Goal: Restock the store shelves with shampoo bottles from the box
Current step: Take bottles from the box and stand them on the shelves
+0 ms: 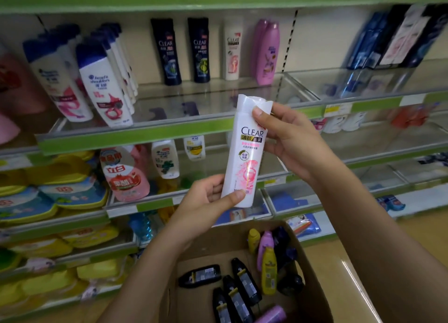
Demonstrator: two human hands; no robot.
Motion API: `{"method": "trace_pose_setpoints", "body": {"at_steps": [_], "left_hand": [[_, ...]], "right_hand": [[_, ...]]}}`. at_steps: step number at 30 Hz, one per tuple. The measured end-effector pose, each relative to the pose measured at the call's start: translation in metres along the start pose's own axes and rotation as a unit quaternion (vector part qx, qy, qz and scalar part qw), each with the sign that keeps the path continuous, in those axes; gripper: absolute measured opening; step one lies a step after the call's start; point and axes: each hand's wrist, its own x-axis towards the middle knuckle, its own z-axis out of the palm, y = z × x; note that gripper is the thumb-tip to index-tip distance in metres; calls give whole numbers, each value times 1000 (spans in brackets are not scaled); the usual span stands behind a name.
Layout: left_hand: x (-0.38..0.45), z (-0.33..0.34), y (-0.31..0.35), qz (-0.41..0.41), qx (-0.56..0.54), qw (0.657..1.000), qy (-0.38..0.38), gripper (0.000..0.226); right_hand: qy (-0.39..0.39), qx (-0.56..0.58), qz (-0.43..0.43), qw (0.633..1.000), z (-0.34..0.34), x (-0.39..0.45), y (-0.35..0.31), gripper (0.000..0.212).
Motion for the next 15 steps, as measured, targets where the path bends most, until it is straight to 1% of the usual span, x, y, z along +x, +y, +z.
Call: {"method": "trace_pose_setpoints", "body": {"at_steps": [2,6,8,11,15], "left_hand": [[15,5,9,9,9,1000,-1,40],[54,16,31,19,35,999,4,49],[81,23,42,34,53,997,43,45],[124,29,60,51,50,991,113,34],[179,26,74,78,92,979,165,38]], "right_hand": [[-3,8,-24,1000,-8,10,-7,33],[-10,18,-71,997,-25,40,-22,30],[-17,23,-93,995,-34,59,-28,30],[-39,26,-117,992,-48,92,-39,30],[-58,25,-135,989,-64,141,-46,21]]}}
